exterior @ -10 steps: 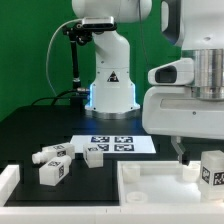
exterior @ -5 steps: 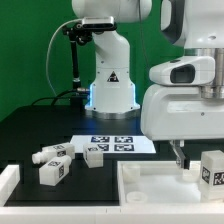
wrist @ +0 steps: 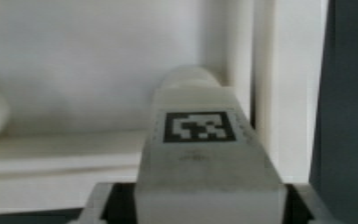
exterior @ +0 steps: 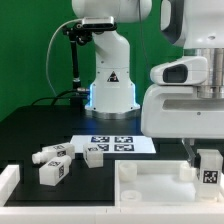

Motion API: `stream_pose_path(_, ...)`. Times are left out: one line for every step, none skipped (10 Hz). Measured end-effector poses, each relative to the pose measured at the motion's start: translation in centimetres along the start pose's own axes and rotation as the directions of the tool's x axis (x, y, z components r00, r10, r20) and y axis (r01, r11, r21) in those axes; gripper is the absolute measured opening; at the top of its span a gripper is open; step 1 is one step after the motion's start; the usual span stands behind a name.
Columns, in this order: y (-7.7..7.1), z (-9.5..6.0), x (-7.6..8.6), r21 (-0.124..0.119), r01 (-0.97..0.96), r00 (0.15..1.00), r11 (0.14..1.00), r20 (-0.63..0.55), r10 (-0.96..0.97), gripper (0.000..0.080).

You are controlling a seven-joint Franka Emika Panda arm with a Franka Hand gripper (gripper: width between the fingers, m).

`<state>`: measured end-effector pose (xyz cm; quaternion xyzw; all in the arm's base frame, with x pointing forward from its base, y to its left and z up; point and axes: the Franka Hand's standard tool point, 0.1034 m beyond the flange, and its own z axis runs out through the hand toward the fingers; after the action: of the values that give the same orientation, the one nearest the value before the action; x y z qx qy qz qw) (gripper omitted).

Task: Assemble one leg

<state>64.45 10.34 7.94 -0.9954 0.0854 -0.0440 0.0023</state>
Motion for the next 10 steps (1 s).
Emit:
stream_pose_path(-0.05, 0.0, -0.02, 0.001, -0.127, 0.992, 0.992, 0.0, 0.127, 0.0285)
stream_pose_path(-0.32, -0.02, -0.1, 0.001, -0.238, 0.971, 0.971, 0.0, 0.238, 0.0285)
stream_pose_path(-0.52, 0.01, -0.27, 0.003, -0.45, 0.893, 0.893, 0.008, 0.45, 0.0285)
stream_pose_path(-0.42, 0.28, -0.37, 0.012, -0.673, 0.74, 0.74, 0.009, 0.673, 0.0285)
stream_pose_path(-0.34, 0.39, -0.53, 0.029, -0.826, 0.563, 0.563, 0.009, 0.826, 0.0285)
stream_pose_path(-0.35, 0.38, -0.58, 0.031, -0.87, 0.493, 0.493, 0.022, 0.87, 0.0285)
stream_pose_path(-0.45, 0.38, -0.7, 0.033, -0.931, 0.366, 0.365, 0.036, 0.93, 0.0285)
stream_pose_path(-0.48, 0.38, -0.77, 0.028, -0.961, 0.276, 0.275, 0.045, 0.96, 0.0285)
stream_pose_path(-0.45, 0.39, -0.76, 0.028, -0.963, 0.268, 0.267, 0.046, 0.962, 0.0285)
stream_pose_path(-0.44, 0.39, -0.76, 0.028, -0.962, 0.271, 0.27, 0.046, 0.961, 0.0285)
